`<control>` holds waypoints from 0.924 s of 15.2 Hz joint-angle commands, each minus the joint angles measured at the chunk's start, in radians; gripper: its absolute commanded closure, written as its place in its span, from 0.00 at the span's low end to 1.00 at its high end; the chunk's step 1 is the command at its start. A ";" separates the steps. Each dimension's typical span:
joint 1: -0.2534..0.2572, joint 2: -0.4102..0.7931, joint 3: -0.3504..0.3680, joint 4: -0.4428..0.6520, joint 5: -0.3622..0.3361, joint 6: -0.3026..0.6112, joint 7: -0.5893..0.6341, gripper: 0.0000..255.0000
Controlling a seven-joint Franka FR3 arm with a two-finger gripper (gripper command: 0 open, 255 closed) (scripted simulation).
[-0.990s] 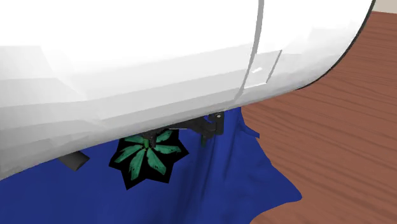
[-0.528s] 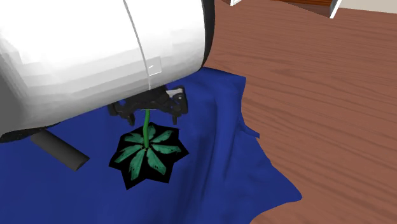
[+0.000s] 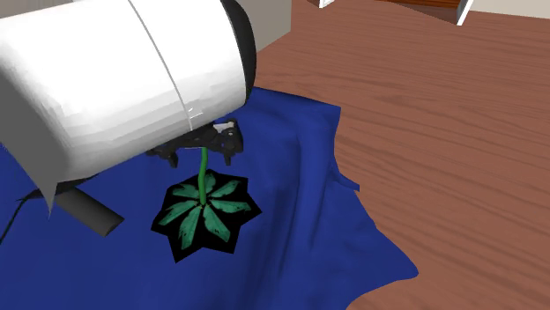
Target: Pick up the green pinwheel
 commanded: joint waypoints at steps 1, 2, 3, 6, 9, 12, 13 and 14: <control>0.001 0.005 0.000 -0.020 -0.005 0.026 0.006 0.00; 0.001 0.009 -0.001 -0.029 -0.008 0.038 0.009 0.00; 0.001 0.011 -0.001 -0.034 -0.009 0.045 0.010 0.00; 0.003 0.013 0.000 -0.031 -0.010 0.043 0.013 1.00; 0.003 0.013 0.000 -0.030 -0.010 0.043 0.013 1.00; 0.003 0.013 0.000 -0.030 -0.010 0.043 0.013 1.00; 0.003 0.013 0.000 -0.030 -0.010 0.043 0.013 1.00; 0.001 0.011 -0.001 -0.034 -0.009 0.045 0.010 1.00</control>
